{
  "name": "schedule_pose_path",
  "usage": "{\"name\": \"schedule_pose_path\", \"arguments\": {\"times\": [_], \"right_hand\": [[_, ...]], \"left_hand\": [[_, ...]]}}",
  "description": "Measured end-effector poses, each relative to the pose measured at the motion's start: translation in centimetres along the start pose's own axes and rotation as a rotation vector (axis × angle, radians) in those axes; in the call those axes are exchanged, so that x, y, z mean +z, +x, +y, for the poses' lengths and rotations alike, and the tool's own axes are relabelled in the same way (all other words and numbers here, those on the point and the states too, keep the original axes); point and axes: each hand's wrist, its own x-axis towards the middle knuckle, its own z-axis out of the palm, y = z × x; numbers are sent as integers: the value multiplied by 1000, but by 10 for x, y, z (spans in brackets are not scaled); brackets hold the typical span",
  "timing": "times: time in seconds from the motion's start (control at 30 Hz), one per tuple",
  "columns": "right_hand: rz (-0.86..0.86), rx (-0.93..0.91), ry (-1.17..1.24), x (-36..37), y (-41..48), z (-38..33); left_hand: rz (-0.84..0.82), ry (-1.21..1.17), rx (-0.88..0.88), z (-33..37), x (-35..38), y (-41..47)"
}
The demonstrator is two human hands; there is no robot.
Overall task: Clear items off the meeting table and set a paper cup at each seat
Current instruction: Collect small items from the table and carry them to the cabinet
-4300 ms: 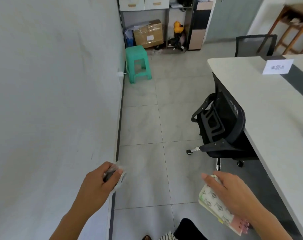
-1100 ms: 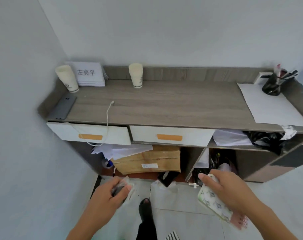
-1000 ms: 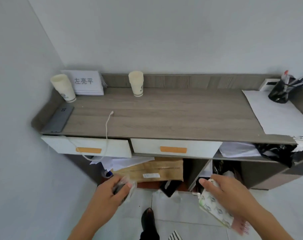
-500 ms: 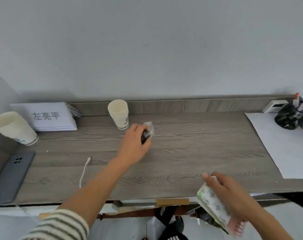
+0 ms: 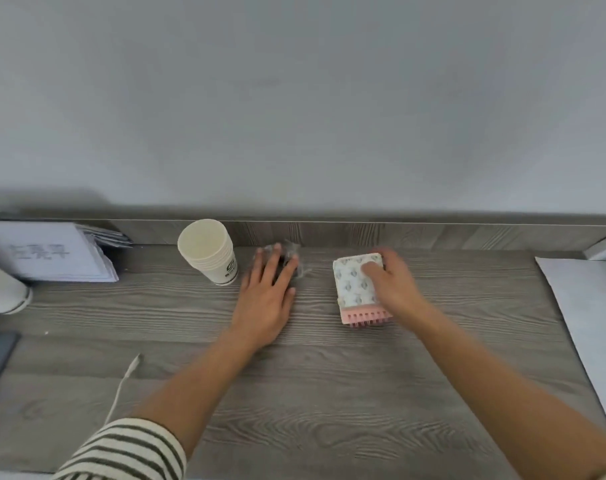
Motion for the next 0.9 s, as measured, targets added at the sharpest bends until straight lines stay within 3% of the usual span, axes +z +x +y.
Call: {"name": "schedule_pose_path", "arguments": {"times": [0.17, 0.33, 0.47, 0.67, 0.9], "right_hand": [[100, -15, -117, 40, 36, -8], [260, -230, -468, 46, -2, 12], [107, -337, -774, 74, -19, 25], [1, -458, -830, 61, -2, 36], [-17, -339, -869, 65, -17, 17]], "left_hand": [[52, -18, 31, -4, 7, -14], [27, -70, 29, -9, 15, -14], [39, -110, 53, -13, 18, -13], [37, -125, 76, -15, 13, -13], [-47, -159, 93, -16, 4, -15]]}}
